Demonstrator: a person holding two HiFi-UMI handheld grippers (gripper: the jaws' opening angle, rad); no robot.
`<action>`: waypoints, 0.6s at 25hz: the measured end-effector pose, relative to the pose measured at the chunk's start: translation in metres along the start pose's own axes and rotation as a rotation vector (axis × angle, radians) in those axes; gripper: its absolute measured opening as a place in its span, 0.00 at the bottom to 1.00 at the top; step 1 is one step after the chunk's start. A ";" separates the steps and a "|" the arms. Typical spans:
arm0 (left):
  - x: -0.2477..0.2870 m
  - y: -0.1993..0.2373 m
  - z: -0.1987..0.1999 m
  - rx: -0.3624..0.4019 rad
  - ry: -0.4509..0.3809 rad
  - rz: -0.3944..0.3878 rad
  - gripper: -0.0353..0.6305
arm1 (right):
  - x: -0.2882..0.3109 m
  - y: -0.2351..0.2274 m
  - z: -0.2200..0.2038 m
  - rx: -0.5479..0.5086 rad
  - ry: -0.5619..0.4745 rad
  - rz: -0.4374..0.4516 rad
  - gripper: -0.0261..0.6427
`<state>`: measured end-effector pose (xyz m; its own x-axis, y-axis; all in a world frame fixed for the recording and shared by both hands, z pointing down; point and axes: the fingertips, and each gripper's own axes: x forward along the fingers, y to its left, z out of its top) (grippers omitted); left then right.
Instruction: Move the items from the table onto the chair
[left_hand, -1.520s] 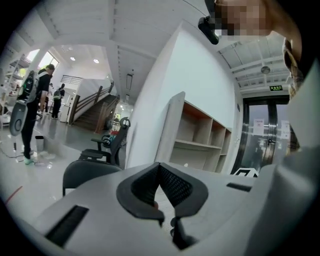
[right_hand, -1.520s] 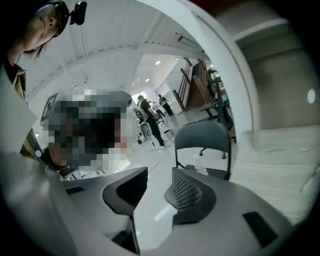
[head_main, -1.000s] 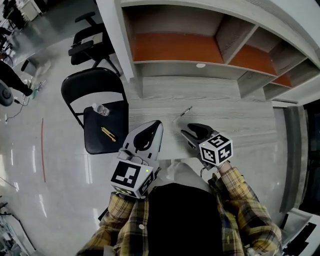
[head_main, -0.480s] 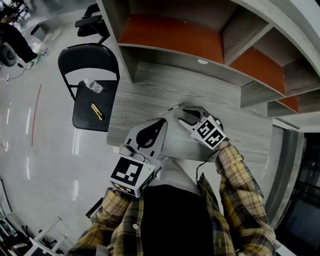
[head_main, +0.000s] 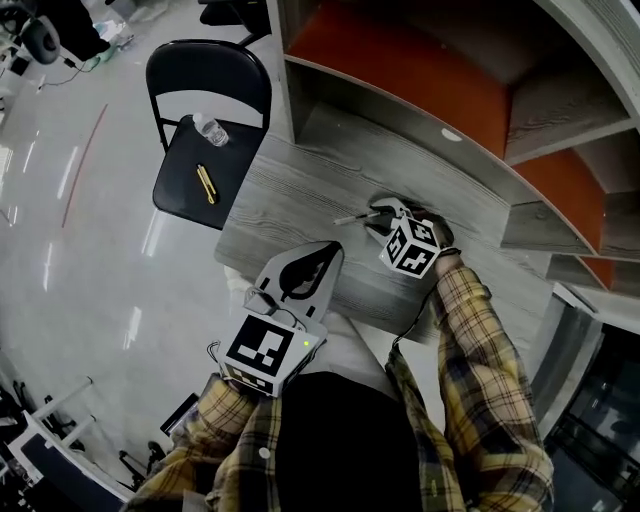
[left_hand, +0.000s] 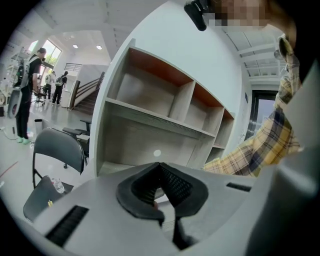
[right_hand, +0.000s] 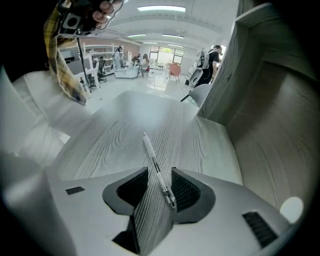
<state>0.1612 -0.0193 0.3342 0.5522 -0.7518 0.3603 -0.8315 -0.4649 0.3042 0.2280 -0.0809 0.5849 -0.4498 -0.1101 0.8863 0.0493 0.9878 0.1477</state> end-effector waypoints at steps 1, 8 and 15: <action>0.000 0.001 0.000 -0.004 0.001 0.005 0.06 | 0.003 -0.001 0.000 -0.006 0.006 0.022 0.28; -0.003 0.007 0.000 -0.021 -0.004 0.040 0.06 | 0.009 -0.001 -0.008 -0.004 0.054 0.156 0.21; -0.010 0.008 -0.001 -0.010 -0.011 0.050 0.06 | 0.011 0.002 -0.004 0.039 0.072 0.204 0.14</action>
<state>0.1492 -0.0151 0.3342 0.5096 -0.7788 0.3657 -0.8571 -0.4221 0.2954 0.2266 -0.0811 0.5970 -0.3690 0.0863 0.9254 0.0977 0.9938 -0.0537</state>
